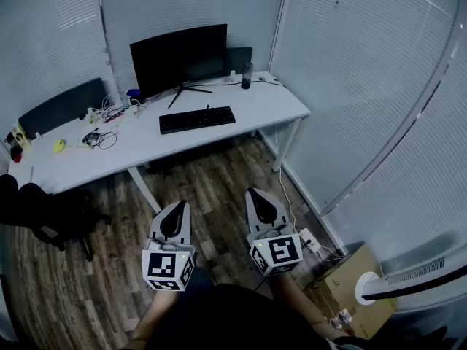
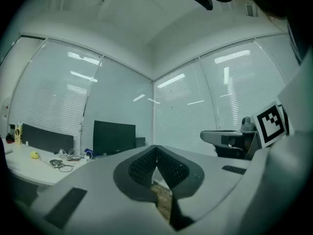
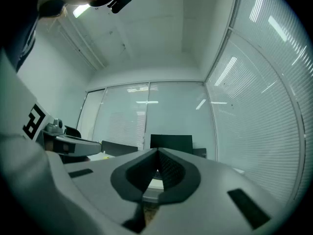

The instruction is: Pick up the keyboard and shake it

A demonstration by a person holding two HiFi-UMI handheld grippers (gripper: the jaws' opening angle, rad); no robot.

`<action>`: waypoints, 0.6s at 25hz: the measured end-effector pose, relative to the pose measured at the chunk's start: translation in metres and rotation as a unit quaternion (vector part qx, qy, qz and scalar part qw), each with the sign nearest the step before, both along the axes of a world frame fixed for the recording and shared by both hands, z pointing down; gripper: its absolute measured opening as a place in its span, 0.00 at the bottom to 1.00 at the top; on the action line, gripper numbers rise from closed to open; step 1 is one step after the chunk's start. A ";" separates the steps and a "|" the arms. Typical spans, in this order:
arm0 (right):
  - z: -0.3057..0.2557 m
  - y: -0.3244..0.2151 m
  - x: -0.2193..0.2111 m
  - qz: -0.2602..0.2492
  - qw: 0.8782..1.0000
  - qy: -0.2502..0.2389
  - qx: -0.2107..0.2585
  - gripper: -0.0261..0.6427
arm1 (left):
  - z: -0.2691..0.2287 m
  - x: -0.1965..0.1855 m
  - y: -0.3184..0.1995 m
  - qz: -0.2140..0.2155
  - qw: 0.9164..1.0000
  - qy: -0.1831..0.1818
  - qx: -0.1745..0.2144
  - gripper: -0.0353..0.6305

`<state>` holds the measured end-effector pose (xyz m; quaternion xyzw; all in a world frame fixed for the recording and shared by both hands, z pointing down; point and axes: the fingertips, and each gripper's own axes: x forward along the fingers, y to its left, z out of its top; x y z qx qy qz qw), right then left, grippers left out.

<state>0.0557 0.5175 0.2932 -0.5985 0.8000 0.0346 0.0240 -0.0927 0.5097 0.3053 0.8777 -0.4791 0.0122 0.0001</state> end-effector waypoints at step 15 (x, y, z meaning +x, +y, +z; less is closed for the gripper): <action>0.033 -0.122 -0.001 -0.006 0.999 -0.004 -0.032 0.08 | 0.032 -0.014 -0.131 0.006 1.000 0.002 -0.017 0.09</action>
